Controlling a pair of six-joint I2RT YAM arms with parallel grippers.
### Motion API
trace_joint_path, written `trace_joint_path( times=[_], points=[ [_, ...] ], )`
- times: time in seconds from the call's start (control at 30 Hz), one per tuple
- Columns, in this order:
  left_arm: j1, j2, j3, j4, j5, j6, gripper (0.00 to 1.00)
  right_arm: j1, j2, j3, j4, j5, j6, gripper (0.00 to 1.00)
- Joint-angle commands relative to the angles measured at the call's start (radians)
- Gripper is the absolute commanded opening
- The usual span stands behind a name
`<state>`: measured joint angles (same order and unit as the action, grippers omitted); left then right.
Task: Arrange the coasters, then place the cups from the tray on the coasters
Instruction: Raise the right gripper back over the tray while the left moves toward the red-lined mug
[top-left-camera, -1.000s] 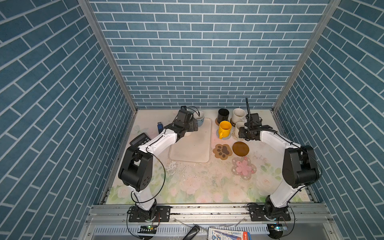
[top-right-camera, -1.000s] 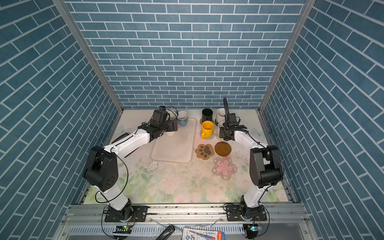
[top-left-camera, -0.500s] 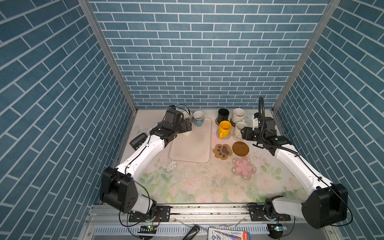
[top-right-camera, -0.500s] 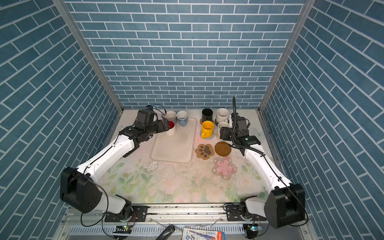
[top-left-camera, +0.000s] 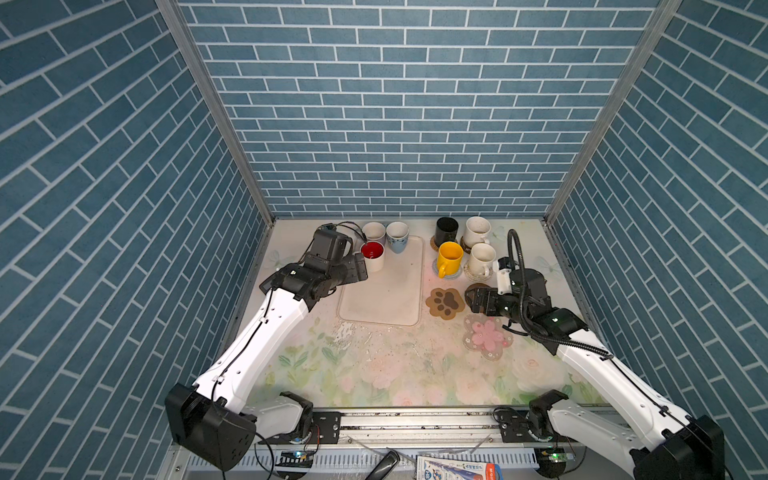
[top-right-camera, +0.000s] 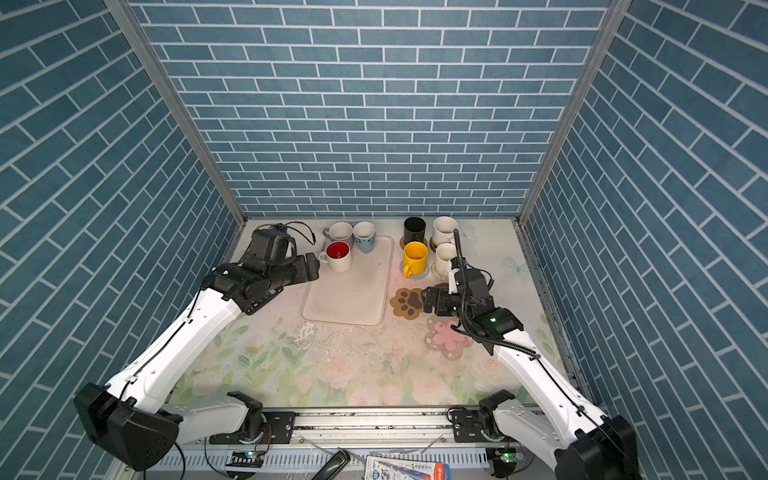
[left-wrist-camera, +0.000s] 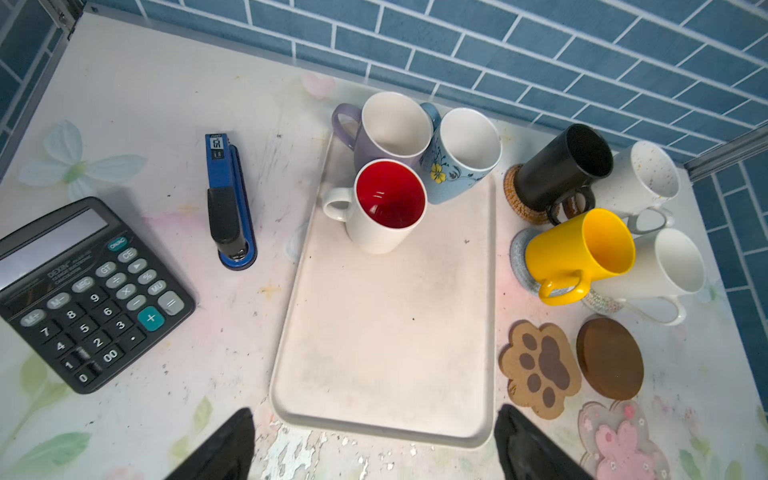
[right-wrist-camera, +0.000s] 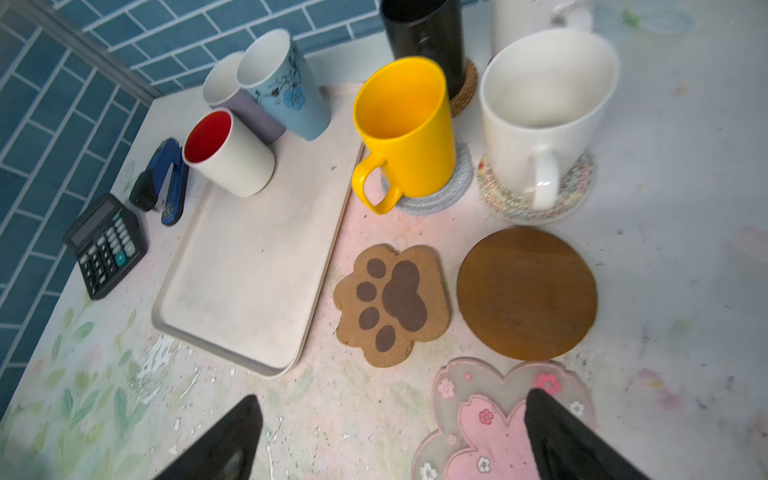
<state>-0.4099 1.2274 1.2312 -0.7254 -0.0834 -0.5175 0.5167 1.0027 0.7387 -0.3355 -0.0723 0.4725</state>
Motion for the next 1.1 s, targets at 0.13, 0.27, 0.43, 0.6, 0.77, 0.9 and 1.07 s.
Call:
trace_joint_path(
  times=[0.13,0.27,0.43,0.6,0.77,0.9,1.07],
  points=[
    [0.002,-0.076,-0.159,-0.067,-0.005,-0.037,0.75,0.148,0.154,0.0,0.081,0.019,0.079,0.74],
    [0.001,-0.1,-0.255,-0.015,0.01,-0.063,0.68,0.197,0.268,0.026,0.154,0.021,0.123,0.68],
    [0.0,-0.068,-0.253,-0.012,-0.013,-0.051,0.7,0.246,0.427,0.105,0.182,0.04,0.151,0.67],
    [0.003,-0.024,-0.194,-0.023,-0.034,-0.04,0.75,0.271,0.6,0.19,0.228,0.03,0.197,0.57],
    [0.013,0.012,-0.141,-0.043,-0.034,-0.013,0.79,0.281,0.759,0.302,0.239,0.016,0.218,0.47],
    [0.028,0.017,-0.107,-0.042,-0.018,0.002,0.79,0.284,0.853,0.398,0.196,0.015,0.224,0.4],
    [0.03,0.01,-0.088,-0.03,0.005,0.004,0.79,0.285,0.878,0.413,0.174,0.026,0.239,0.32]
  ],
)
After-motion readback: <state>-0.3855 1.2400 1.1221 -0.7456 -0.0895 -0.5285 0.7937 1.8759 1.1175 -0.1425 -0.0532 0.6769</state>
